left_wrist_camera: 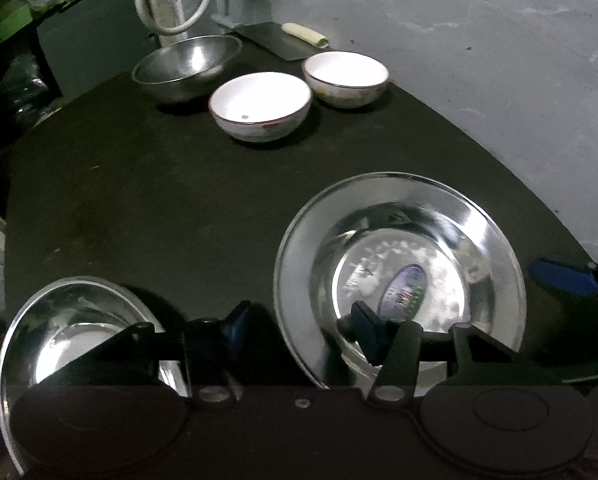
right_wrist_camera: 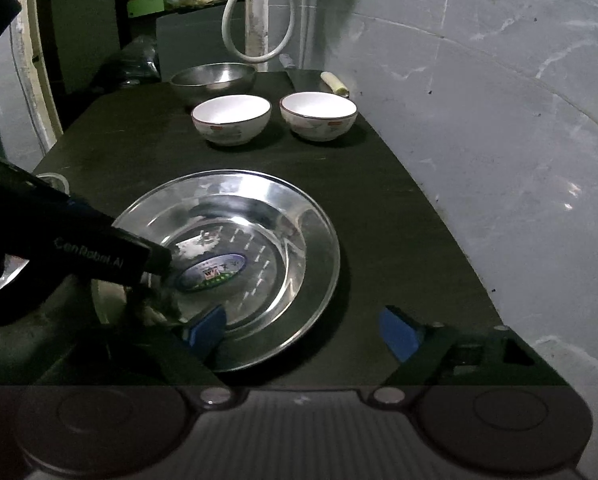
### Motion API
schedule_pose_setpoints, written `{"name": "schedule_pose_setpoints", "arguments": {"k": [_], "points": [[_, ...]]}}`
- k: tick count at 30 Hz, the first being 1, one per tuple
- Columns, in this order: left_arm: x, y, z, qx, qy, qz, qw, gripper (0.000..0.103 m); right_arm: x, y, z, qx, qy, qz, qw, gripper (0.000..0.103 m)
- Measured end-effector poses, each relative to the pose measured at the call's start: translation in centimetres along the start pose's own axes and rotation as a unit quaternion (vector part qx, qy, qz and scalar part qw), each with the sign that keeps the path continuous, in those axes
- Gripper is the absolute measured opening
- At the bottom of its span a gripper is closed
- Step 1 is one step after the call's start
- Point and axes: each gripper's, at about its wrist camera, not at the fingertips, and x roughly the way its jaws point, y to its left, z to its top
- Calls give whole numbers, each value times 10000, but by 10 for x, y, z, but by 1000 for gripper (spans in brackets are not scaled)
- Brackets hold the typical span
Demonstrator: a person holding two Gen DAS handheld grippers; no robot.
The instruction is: Organize plates and bowls
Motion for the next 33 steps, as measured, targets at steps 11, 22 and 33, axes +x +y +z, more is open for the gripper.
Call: {"name": "schedule_pose_setpoints", "arguments": {"k": [11, 22, 33], "points": [[-2, 2, -3, -97, -18, -77, 9999, 38, -1, 2, 1, 0, 17, 209, 9998, 53], [-10, 2, -13, -130, 1, -211, 9997, 32, -4, 3, 1, -98, 11, 262, 9996, 44], [-24, 6, -30, -141, -98, -348, 9992, 32, -15, 5, -5, -315, -136, 380, 9987, 44]]}}
